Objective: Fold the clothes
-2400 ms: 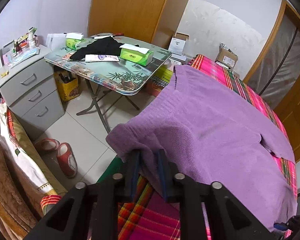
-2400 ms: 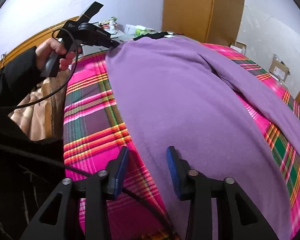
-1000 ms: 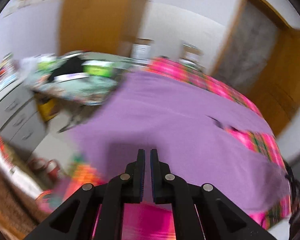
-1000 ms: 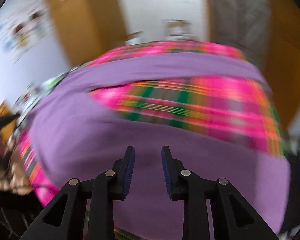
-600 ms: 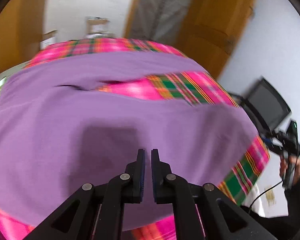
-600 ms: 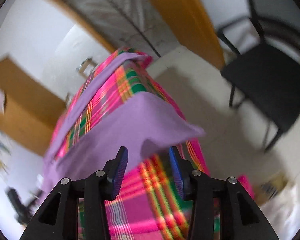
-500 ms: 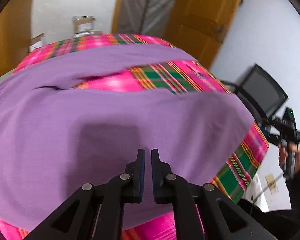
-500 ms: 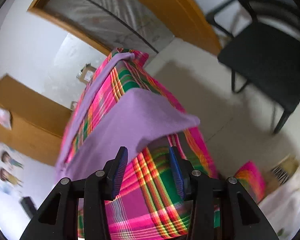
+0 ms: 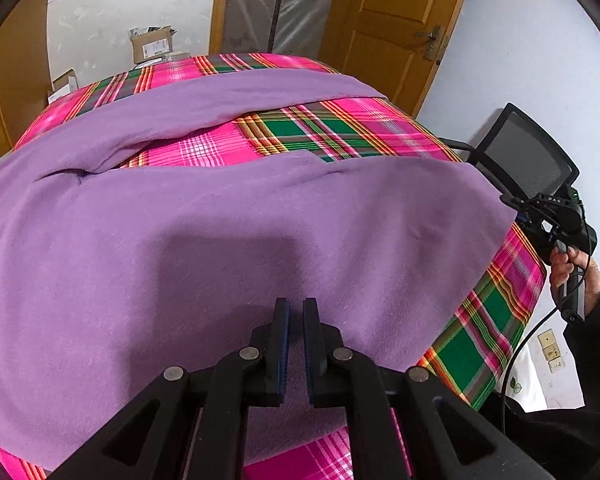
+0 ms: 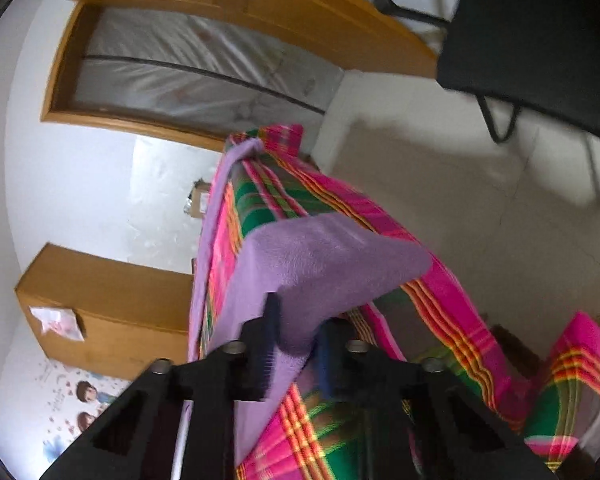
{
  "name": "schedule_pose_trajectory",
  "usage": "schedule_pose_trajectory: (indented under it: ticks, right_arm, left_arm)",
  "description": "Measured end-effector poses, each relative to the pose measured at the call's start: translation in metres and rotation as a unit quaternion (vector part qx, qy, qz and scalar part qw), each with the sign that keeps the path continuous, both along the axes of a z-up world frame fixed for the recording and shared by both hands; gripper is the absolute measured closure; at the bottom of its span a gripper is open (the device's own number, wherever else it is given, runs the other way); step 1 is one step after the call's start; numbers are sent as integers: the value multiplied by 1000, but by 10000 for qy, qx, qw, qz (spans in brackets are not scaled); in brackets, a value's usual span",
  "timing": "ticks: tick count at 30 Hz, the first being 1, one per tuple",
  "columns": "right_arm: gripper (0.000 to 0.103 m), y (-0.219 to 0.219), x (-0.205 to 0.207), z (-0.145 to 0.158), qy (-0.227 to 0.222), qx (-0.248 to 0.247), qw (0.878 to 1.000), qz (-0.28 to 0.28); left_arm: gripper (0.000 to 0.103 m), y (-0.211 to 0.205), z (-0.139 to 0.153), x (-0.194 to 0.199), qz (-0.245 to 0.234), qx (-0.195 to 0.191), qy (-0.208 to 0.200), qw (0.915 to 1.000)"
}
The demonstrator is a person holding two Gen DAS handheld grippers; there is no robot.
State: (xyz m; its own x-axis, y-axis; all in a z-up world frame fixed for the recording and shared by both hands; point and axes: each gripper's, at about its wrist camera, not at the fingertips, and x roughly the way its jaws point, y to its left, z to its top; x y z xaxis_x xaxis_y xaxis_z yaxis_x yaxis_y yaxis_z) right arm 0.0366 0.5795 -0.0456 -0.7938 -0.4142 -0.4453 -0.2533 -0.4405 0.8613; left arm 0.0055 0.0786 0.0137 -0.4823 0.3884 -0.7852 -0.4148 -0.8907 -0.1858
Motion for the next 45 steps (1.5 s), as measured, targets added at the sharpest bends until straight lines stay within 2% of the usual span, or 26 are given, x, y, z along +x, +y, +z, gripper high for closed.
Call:
schedule_pose_trajectory:
  ticks: [1,8,11,13,16,19,21,23,26,28,31,34,37,40,43,45]
  right_arm:
    - [97,0,2,3,24,55,10000,-26]
    - [99,4,33,37,300,463,9981,-281]
    - [99,5,40,43,353,551,9977,-200]
    - [99,7,39,35,178,526,9983,-180]
    - [93,13,37,14,-156,236,9994,-220]
    - [69,31,41,-10,-315,-348,9968,-653]
    - [67,41,44,-15,-385,-511,9942,-859]
    - [66,50,45,-9,-577,-228,9922,-1082]
    - [65,60,45,11,-666,604,9862,-1390]
    - [63,56,34,23,-554,916,9881,-1103]
    - [61,35,8,35,-371,1284,9907,-241]
    - [61,-2,-26,36,-432,1674,9823,724]
    - [61,-24,-51,34,-430,1888,9740,1177]
    - [72,-34,-63,34,-381,2128,9672,1331]
    - [90,-28,-61,38,-267,2199,9678,1197]
    - [95,-22,-63,38,-256,2190,9695,1070]
  left_arm:
    - [97,0,0,1,-15,-3,4,10000]
    - [97,8,7,8,-252,70,20,9997]
    - [97,13,7,12,-400,75,9,9992]
    - [97,14,6,14,-453,87,-25,9989]
    - [97,13,4,14,-470,152,-74,9987]
    - [97,10,2,11,-421,173,-109,9989]
    - [97,8,3,10,-375,179,-95,9991]
    - [97,5,4,9,-327,197,-77,9992]
    - [97,1,5,3,-241,229,-67,9994]
    - [97,0,5,-1,-195,231,-74,9995]
    - [97,0,4,-8,-138,222,-102,9996]
    - [97,-2,3,-13,-72,203,-115,9997]
    - [97,-7,4,-17,44,171,-90,9998]
    - [97,-18,7,-22,267,148,-29,9995]
    - [97,-34,8,-28,527,208,-8,9984]
    - [97,-43,8,-33,679,209,-27,9975]
